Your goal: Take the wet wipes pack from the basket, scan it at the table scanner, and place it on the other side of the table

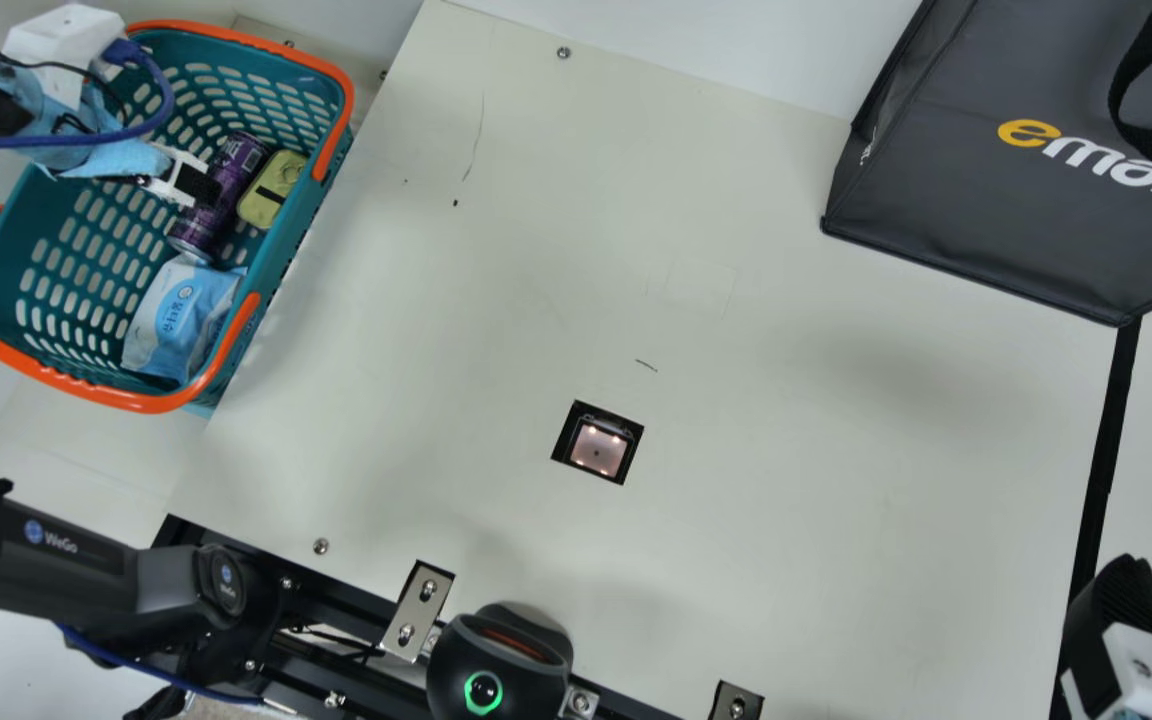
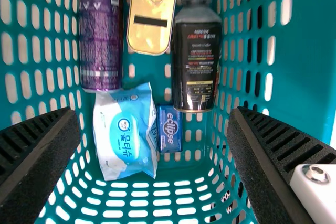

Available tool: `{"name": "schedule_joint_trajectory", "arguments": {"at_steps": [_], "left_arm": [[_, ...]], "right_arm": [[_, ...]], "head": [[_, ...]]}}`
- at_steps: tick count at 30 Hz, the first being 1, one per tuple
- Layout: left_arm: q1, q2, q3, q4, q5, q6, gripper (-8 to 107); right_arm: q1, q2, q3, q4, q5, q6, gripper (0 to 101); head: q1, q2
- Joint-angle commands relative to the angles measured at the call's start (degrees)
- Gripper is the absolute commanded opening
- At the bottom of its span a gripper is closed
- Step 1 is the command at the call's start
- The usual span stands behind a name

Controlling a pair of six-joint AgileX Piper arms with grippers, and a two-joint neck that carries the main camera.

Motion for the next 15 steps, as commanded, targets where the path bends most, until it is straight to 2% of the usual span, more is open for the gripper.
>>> {"name": "schedule_joint_trajectory", "arguments": {"at_steps": [1,15], "left_arm": [[-0.16,0.35,0.63,0.82,-0.71,-1.79,90],[-1.42,0.82,7.79,7.51,-7.74,-18.11,90]], "right_arm": [[0.00,0.00,0.00,0.00,0.00,0.00,95],[0.00,0.00,0.00,0.00,0.00,0.00,95]], "head": [[-1.48,0.23],[-1.48,0.23]]}}
